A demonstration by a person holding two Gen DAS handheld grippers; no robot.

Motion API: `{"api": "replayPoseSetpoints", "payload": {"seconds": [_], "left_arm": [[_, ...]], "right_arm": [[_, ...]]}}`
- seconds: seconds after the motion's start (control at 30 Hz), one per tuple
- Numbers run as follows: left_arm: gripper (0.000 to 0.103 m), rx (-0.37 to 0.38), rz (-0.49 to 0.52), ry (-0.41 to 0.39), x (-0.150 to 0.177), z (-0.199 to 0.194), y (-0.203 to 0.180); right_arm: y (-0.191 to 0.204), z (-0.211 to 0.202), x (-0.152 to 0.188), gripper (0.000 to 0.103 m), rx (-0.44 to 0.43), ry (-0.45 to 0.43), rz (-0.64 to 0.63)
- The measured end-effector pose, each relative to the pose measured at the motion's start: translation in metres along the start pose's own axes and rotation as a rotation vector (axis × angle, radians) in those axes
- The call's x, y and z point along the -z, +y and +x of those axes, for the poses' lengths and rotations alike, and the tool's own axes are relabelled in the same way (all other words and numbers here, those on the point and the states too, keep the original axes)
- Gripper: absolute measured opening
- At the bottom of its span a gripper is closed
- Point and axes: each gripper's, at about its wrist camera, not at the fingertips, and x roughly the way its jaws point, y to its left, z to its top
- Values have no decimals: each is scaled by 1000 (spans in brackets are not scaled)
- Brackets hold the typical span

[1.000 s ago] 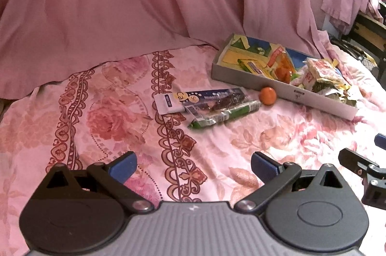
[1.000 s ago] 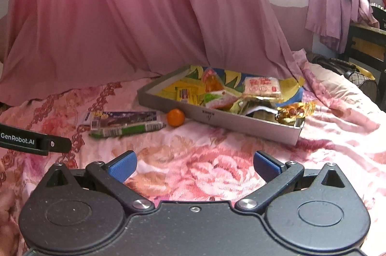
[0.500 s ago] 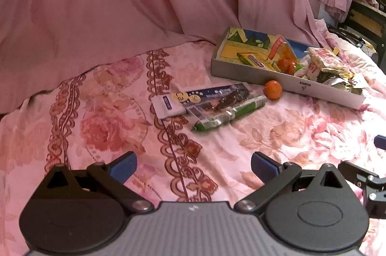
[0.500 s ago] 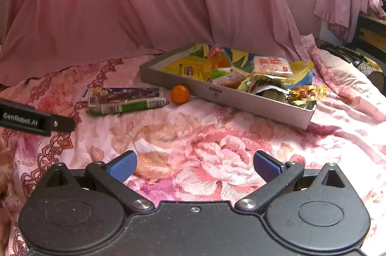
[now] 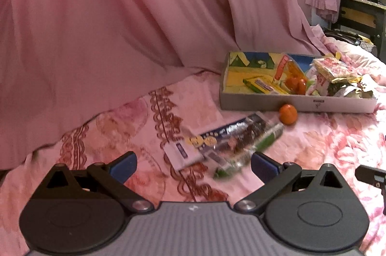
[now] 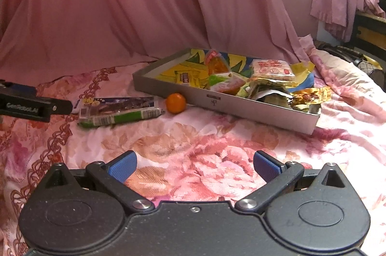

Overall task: Organize snacks
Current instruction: 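Withdraw both open tools from the box lid toward the remaining snacks, then close right gripper on the tangerine while left gripper grasps the dark jerky packet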

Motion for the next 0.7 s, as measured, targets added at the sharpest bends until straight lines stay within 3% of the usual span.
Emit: {"api": "replayPoseSetpoints", "payload": {"seconds": [0.13,0.3,0.47,0.7], "left_arm": [[103,74,38,1,-9,15,-3],[102,211,181,26,-18,36,-20],[102,284,313,42,-18,47,-30],[97,414,212,123,-28,71,-16]], "right_arm": [[1,9,-3,102,-27,-7,-12],[-7,29,-13,102,-82,-4,9],[-21,54,-26,102,-156,15,100],[-24,85,-39,91,-219,27,158]]}}
